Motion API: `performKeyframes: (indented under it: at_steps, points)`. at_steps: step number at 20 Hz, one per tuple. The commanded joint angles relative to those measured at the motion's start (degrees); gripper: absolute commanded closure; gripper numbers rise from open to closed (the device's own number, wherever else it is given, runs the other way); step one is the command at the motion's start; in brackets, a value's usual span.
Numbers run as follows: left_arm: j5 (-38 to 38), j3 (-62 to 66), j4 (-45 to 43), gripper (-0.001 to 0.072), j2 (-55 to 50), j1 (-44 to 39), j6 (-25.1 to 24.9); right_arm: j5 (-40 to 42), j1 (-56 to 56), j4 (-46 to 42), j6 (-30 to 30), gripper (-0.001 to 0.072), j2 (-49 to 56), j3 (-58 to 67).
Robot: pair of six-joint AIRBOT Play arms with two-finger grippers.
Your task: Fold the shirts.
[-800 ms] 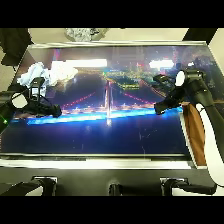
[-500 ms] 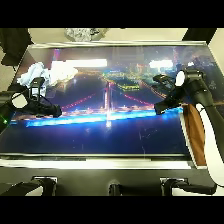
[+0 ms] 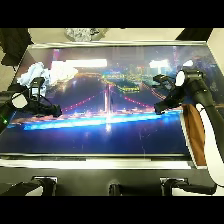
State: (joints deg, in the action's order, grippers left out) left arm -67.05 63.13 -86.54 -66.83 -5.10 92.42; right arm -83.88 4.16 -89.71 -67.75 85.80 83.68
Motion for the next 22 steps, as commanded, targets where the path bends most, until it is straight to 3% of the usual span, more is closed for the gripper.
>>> performKeyframes:
  at_steps: [1, 4, 5, 6, 8, 10, 12, 15, 22]
  points:
    - [2.47, -0.02, 1.51, 0.0119, -0.42, -0.07, 0.83, 0.00, 0.02, 0.07, -0.04, 0.0031, 0.02, 0.00]
    - [6.84, -0.02, 1.49, 0.0117, -1.27, -0.04, 0.55, -0.02, 0.02, 0.04, -0.02, 0.0031, 0.02, 0.00]
    - [11.04, 0.17, 1.27, 0.0028, -1.40, 0.15, -1.22, -0.02, 0.02, 0.04, -0.02, 0.0031, 0.02, 0.00]
    - [14.51, 1.40, 1.01, -0.0013, -1.73, 0.96, -0.94, 0.09, 0.02, 0.04, -0.02, 0.0031, 0.02, 0.00]
    - [17.31, 9.16, 1.03, -0.0013, -5.03, 5.09, -0.92, 2.10, 0.02, 0.07, -0.02, 0.0031, 0.02, 0.00]
    - [13.90, 22.77, 1.42, -0.0013, -12.83, 11.96, 0.98, 2.54, 0.02, 0.07, -0.26, 0.0031, 0.02, 0.00]
    - [8.26, 37.92, 5.53, -0.0013, -22.95, 20.13, 6.03, 2.36, 0.02, 0.59, -3.98, 0.0031, 0.02, 0.00]
    - [1.51, 53.79, 7.06, -0.0013, -36.00, 30.40, 13.07, 1.33, 0.02, 1.40, -4.76, 0.0031, 0.04, 0.00]
    - [0.55, 50.01, 6.88, -0.0013, -44.98, 39.43, 13.88, 2.69, 0.02, 2.27, -4.76, 0.0032, 0.04, 0.00]
